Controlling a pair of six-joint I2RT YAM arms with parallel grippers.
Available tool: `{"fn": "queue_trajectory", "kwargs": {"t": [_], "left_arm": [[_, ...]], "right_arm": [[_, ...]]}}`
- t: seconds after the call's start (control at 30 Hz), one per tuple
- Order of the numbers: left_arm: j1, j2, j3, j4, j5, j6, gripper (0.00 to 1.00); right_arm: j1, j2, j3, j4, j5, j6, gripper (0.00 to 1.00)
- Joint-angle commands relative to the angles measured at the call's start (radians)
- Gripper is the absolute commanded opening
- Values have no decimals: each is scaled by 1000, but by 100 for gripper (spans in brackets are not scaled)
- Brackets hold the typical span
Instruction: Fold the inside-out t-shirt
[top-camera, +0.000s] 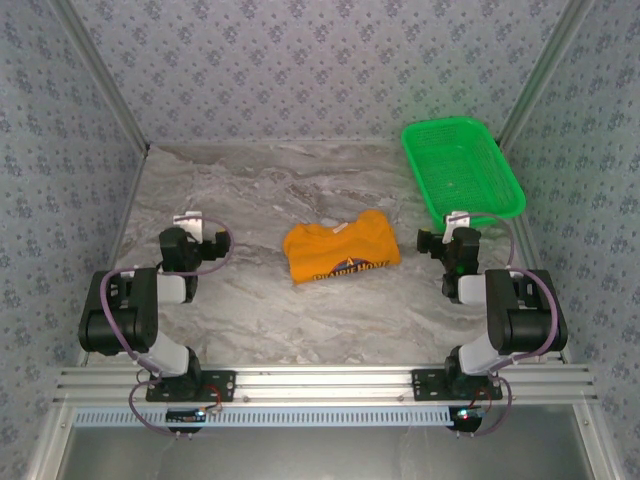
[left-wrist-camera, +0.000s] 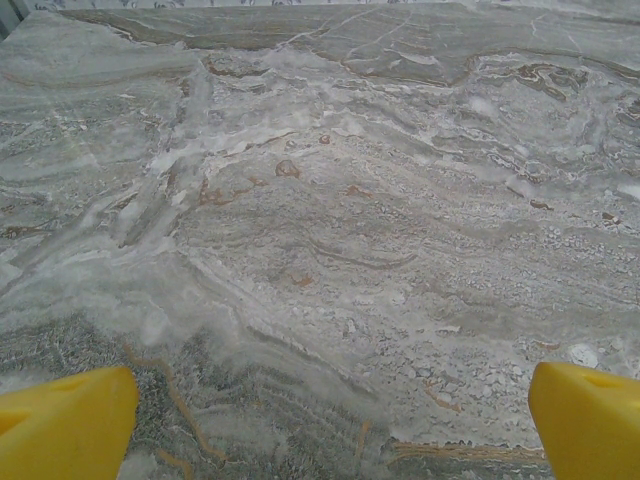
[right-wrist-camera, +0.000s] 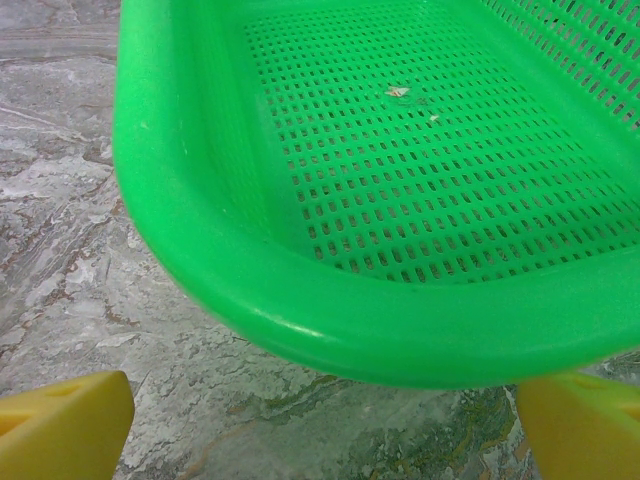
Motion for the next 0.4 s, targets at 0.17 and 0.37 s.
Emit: {"fn": "queue_trajectory", "kwargs": {"t": [0.17, 0.37], "left_arm": [[-1, 3, 20, 19, -1, -13, 100], [-3, 3, 20, 18, -1, -13, 100]], "right_arm": [[-1, 0, 20, 14, 18, -14, 100], [-12, 1, 27, 1, -45, -23, 100]]}}
